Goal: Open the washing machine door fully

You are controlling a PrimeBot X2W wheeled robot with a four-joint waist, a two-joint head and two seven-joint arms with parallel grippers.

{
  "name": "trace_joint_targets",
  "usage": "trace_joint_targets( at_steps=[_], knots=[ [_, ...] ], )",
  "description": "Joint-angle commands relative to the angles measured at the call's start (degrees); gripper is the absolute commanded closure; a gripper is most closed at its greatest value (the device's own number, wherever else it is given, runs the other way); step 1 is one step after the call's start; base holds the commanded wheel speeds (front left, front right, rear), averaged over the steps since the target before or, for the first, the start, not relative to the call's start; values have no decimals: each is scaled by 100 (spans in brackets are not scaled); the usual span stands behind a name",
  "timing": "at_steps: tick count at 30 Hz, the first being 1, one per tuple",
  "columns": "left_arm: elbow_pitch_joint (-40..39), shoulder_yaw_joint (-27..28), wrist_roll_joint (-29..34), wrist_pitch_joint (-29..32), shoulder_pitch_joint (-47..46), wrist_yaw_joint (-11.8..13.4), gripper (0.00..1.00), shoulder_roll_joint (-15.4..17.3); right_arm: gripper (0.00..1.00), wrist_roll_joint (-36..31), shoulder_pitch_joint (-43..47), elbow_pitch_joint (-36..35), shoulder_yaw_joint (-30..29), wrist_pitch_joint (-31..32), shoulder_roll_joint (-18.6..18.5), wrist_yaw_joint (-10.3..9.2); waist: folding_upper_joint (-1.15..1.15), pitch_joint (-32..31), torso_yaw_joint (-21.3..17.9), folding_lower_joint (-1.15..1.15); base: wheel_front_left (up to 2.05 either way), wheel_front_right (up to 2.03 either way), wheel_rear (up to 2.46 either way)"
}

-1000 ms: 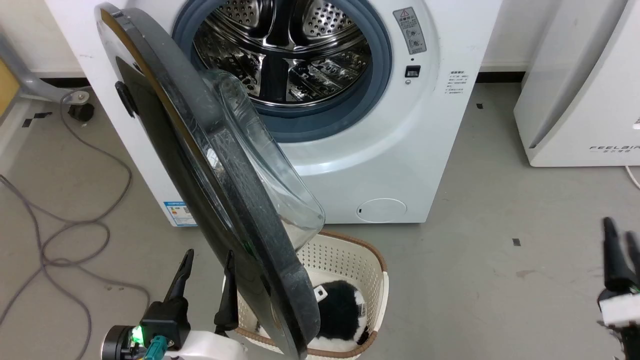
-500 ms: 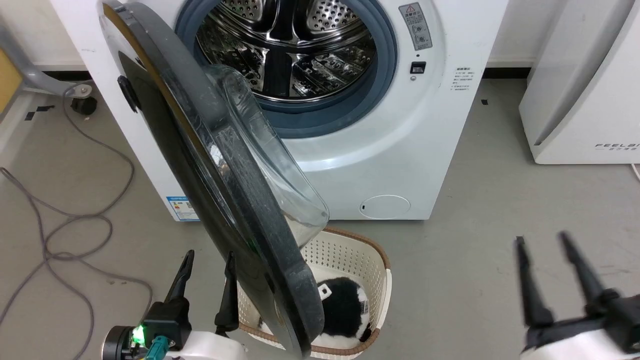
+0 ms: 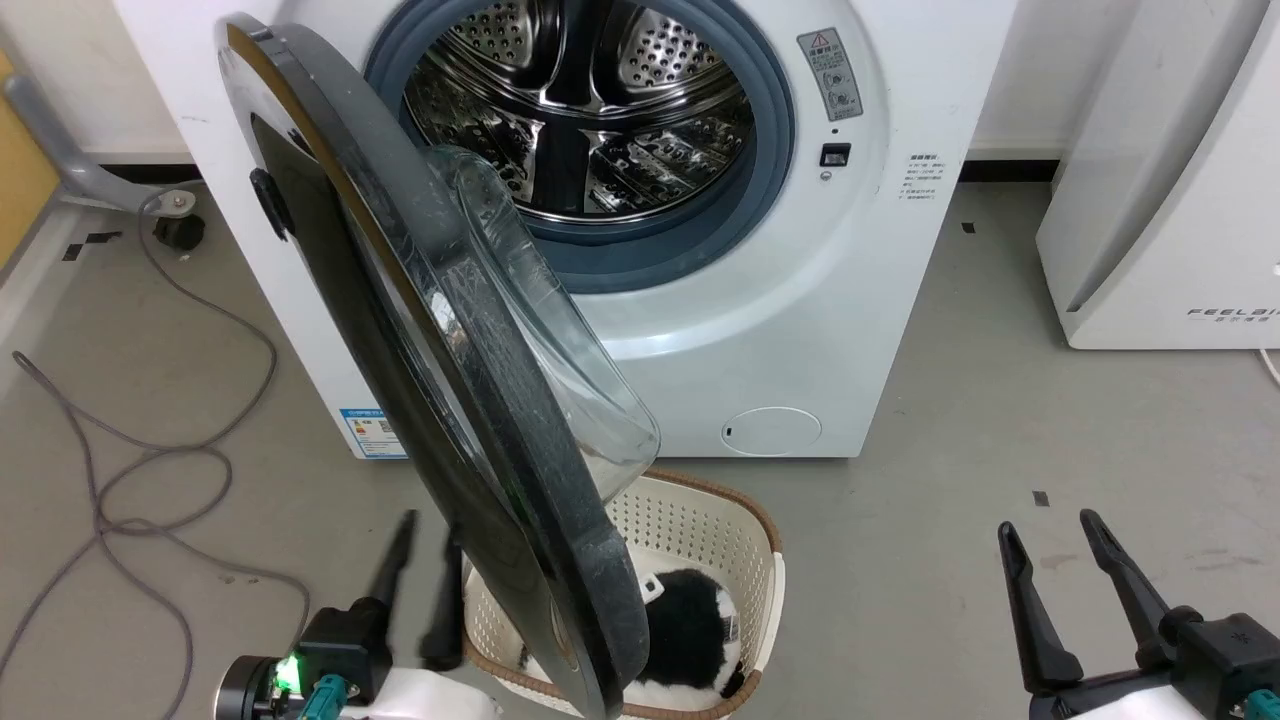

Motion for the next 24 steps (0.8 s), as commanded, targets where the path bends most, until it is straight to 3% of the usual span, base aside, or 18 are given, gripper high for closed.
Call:
trace_joint_targets(
  at_steps=[1, 8, 13, 24],
  knots=[
    [24, -23, -15, -30, 44, -40, 100, 10, 0, 36, 84, 12, 0, -8, 31, 29, 0, -8, 5, 0, 0, 0, 0],
    [49, -13, -155, -30, 75, -58, 100, 8, 0, 64, 128, 60, -5, -12, 32, 29, 0, -69, 20, 0, 0, 0, 0],
    [-280, 90, -210, -30, 24, 95, 100, 50, 0, 96, 178, 78, -22, -14, 32, 29, 0, -130, 63, 0, 0, 0, 0],
    [-2030, 216, -104, -30, -295, 454, 100, 58, 0, 113, 163, 8, -61, -64, 32, 29, 0, -104, 105, 0, 0, 0, 0]
  ],
)
